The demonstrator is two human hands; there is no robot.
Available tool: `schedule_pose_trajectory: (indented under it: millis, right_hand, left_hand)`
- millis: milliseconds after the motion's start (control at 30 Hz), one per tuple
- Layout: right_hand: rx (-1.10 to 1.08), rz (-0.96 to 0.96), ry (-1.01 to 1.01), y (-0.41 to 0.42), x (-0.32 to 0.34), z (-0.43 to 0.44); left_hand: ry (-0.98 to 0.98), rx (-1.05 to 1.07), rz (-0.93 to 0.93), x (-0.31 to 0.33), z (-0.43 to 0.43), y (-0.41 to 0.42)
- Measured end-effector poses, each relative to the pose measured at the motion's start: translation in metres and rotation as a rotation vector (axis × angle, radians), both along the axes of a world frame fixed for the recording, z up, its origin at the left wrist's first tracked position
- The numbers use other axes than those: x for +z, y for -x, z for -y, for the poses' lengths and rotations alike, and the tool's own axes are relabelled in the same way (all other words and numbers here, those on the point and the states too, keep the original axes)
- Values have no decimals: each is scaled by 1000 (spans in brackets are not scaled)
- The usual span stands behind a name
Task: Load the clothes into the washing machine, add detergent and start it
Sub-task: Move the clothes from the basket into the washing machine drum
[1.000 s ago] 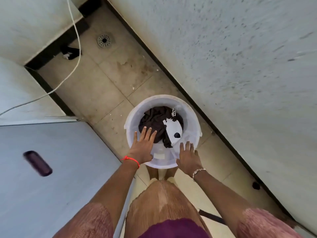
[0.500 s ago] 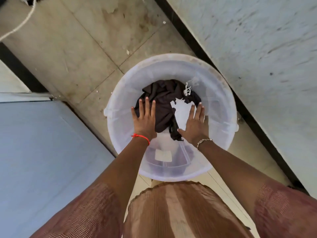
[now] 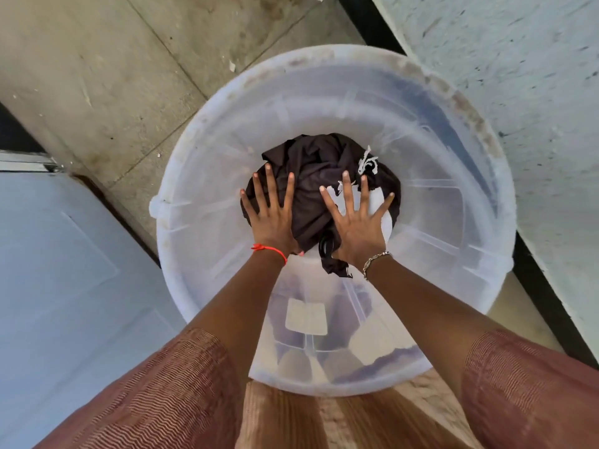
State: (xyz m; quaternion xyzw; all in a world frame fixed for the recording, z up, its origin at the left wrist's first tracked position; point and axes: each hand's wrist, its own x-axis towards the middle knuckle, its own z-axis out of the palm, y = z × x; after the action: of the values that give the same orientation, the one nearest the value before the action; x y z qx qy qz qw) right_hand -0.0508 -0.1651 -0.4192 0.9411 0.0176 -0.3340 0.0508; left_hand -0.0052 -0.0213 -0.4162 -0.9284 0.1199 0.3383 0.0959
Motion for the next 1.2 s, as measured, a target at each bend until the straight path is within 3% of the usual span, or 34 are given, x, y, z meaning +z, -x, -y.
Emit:
schedule_pose_trajectory:
  millis: [233, 367, 567, 733, 900, 1200]
  right_hand:
    - [-4, 81, -51, -5, -22, -10]
    - [10, 111, -55, -4, -28, -12]
    - [7, 122, -20, -7, -25, -13]
    - [24, 130, 28, -6, -17, -12]
    - [136, 148, -34, -12, 0, 2]
    - [312, 155, -21, -9, 99, 22]
  left_hand:
    - [-113, -80, 223, -31, 5, 5]
    - [-158, -213, 231, -37, 1, 13]
    - [-82, -253, 220, -30, -1, 8]
    - [-61, -207, 103, -8, -1, -7]
    - [88, -158, -62, 23, -3, -21]
    - [141, -197, -151, 121, -17, -28]
